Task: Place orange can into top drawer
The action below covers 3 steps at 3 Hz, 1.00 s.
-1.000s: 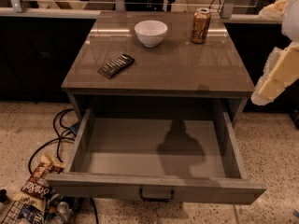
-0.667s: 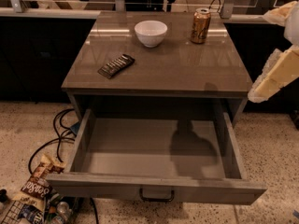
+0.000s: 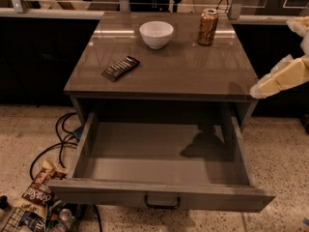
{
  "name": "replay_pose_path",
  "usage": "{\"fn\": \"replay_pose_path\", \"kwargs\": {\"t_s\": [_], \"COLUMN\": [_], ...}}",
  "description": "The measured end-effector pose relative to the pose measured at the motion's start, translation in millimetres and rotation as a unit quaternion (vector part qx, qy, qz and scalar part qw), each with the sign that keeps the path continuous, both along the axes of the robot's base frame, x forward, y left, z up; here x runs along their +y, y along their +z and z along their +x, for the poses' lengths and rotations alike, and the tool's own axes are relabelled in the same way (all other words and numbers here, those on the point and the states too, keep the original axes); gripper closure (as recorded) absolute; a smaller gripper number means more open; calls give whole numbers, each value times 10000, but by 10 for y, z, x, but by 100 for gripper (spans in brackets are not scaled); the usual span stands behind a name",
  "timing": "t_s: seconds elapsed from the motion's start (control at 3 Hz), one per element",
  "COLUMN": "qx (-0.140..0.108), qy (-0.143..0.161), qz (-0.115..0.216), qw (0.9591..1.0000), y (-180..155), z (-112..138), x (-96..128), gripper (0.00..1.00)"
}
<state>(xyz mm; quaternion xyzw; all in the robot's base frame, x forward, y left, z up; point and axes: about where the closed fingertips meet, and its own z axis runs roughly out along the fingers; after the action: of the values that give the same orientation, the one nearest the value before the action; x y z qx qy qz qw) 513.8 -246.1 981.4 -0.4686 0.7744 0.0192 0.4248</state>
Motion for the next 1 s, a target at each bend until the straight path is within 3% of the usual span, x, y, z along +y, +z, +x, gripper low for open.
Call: {"fn": "replay_pose_path", "kwargs": {"t_s": [0.33,0.67,1.0], "qx": [-149,-149,-333], "qy": [-112,-112,-230], "qz": [424,424,559], "qw": [9989,9989,9976], "y": [-9,-9,27], "z": [164,164,329], "x": [-72,-71,-96], "gripper": [0,0,0]}}
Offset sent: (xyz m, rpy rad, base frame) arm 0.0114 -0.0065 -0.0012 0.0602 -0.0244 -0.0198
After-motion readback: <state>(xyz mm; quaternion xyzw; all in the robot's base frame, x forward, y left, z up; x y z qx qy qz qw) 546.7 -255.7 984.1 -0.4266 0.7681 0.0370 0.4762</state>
